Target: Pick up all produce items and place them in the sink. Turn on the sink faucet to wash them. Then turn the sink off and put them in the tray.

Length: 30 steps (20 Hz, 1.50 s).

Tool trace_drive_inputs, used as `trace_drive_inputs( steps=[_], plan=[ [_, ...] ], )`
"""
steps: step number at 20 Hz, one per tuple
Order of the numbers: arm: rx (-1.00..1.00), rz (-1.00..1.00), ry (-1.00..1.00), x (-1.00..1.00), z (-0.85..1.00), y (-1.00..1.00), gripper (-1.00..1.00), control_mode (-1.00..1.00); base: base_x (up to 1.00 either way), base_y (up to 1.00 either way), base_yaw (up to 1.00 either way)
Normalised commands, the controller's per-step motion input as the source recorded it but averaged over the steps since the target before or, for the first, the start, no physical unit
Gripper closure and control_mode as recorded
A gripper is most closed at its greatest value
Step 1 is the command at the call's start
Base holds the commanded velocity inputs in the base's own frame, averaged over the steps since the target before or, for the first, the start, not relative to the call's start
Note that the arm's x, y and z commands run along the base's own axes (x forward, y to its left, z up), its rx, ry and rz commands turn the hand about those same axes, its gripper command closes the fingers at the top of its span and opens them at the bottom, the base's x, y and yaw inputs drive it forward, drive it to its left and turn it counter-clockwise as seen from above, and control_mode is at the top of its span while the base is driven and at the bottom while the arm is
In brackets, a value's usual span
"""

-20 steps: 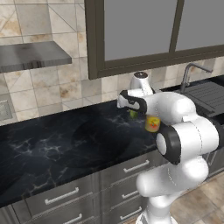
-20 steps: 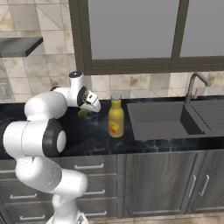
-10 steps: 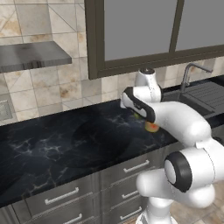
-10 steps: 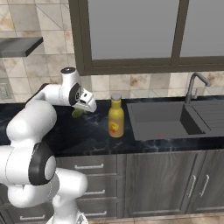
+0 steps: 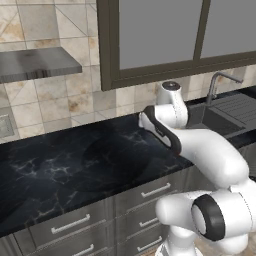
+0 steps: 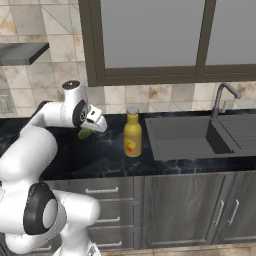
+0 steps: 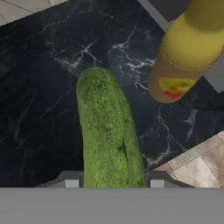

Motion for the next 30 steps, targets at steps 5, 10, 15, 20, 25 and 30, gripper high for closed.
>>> trace_drive_inputs(
  steps=[5, 10, 15, 20, 25, 30],
  plan=[
    [0.00, -0.01, -0.05, -0.33, -0.03, 0.00, 1.00, 1.00, -0.50, -0.07, -0.01],
    [0.00, 0.00, 0.00, 0.00, 0.00, 0.00, 1.00, 1.00, -0.41, -0.59, 0.00],
    [0.00, 0.00, 0.00, 0.00, 0.00, 0.00, 1.00, 1.00, -0.03, -0.95, 0.05],
    [0.00, 0.00, 0.00, 0.00, 0.00, 0.00, 1.00, 1.00, 0.00, -1.00, 0.10],
    [0.00, 0.00, 0.00, 0.00, 0.00, 0.00, 1.00, 1.00, 0.04, -0.96, 0.12],
    [0.00, 0.00, 0.00, 0.00, 0.00, 0.00, 1.00, 1.00, 0.19, -0.82, 0.16]
  ],
)
